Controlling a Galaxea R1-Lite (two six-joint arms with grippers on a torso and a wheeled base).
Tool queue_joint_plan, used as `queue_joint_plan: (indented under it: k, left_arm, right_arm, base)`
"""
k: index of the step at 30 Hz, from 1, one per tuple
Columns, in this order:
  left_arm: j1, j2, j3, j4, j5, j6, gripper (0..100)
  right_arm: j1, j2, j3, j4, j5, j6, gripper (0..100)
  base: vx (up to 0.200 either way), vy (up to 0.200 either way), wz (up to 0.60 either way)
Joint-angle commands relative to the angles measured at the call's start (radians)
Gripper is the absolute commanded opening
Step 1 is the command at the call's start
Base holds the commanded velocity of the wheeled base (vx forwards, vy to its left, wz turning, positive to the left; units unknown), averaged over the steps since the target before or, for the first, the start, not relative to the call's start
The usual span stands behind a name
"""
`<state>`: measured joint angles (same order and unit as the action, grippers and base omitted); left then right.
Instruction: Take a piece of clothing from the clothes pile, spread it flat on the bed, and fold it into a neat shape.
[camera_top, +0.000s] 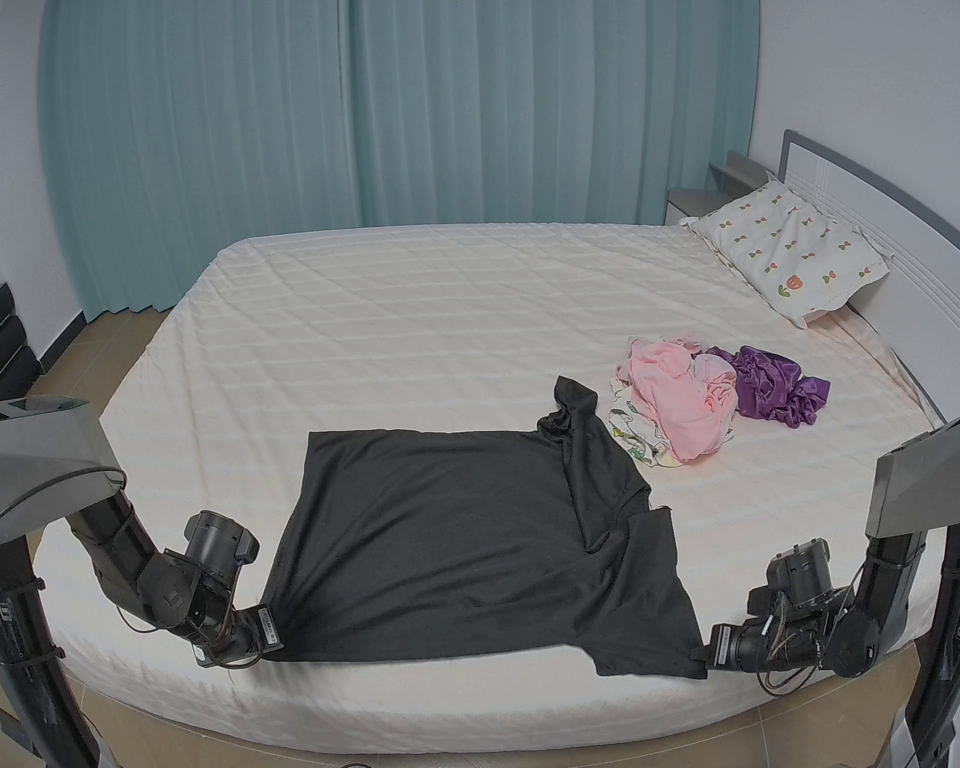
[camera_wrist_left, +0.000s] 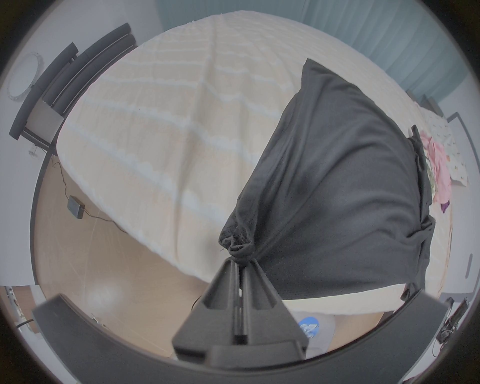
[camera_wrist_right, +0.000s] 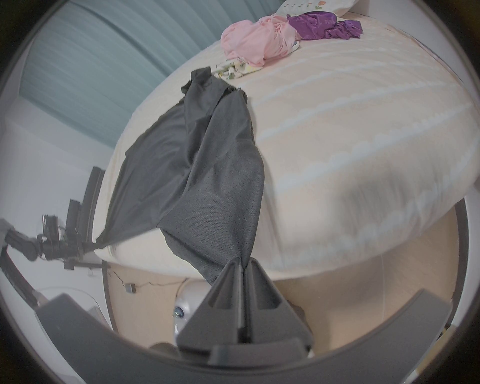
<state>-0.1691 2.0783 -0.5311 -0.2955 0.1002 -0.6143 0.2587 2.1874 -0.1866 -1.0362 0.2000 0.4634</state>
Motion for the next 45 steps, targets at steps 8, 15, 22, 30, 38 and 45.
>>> queue_joint_plan:
  k: [8,15,22,30,38,45]
  left_arm:
    - [-0.043,-0.007,0.091,0.012,0.004,0.039,0]
    - [-0.076,-0.009,0.114,0.067,0.006,0.042,0]
    - [-0.096,-0.012,0.121,0.087,0.009,0.041,0]
    - [-0.105,-0.018,0.115,0.084,0.009,0.03,100]
    - [-0.067,-0.158,0.023,0.072,-0.008,-0.03,100]
    - [-0.023,-0.181,-0.109,0.079,-0.045,-0.082,100]
  right_arm:
    - [0.031,-0.017,0.107,-0.005,-0.002,-0.048,0]
    - [0.037,-0.008,0.151,-0.005,-0.008,-0.101,0]
    - [0.039,-0.008,0.173,-0.005,-0.008,-0.103,0]
    - [0.037,0.003,0.165,-0.012,-0.007,-0.111,100]
    - [-0.032,-0.064,0.088,-0.154,-0.002,-0.097,100]
    - [-0.052,-0.063,-0.122,-0.153,0.004,0.09,100]
  base:
    - [0.0,0.0,0.0]
    - [0.0,0.0,0.0]
    - [0.0,0.0,0.0]
    - [0.0,0.0,0.0]
    - [0.0,0.0,0.0]
    - [0.086,0.0,0.0]
